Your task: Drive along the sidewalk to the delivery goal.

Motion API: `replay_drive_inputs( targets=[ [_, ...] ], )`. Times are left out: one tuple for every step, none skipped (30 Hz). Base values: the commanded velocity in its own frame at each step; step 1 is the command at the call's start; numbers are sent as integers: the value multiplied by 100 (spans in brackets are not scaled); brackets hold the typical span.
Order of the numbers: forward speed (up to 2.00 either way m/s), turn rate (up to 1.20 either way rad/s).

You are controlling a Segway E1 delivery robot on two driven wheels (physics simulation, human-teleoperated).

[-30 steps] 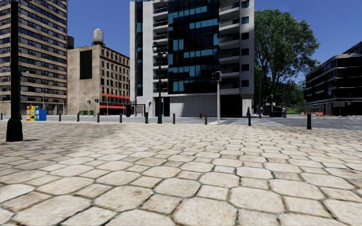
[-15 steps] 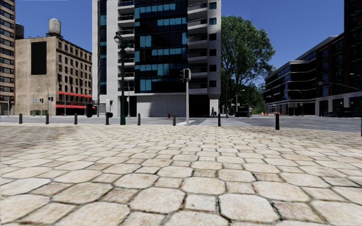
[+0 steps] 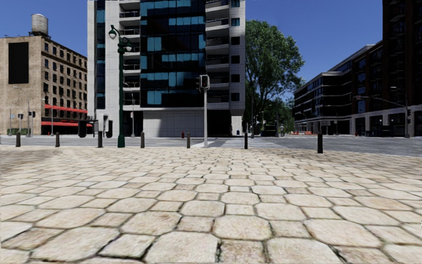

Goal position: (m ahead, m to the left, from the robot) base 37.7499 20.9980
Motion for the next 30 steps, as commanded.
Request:
replay_drive_inputs(
  targets=[
    [200,-101],
    [200,-63],
    [200,-63],
    [200,-15],
    [200,-4],
    [200,0],
    [200,0],
    [200,0],
    [200,0],
    [200,0],
    [200,0],
    [200,0],
    [200,0],
    [200,0],
    [200,0],
    [200,0],
    [200,-43],
    [200,-43],
    [200,-62],
    [200,-90],
    [200,-120],
    [200,-120],
    [200,-120],
    [200,-120],
    [200,-120],
    [200,-120],
    [200,-112],
    [200,-68],
    [200,-68],
    [200,-58]
  ],
)
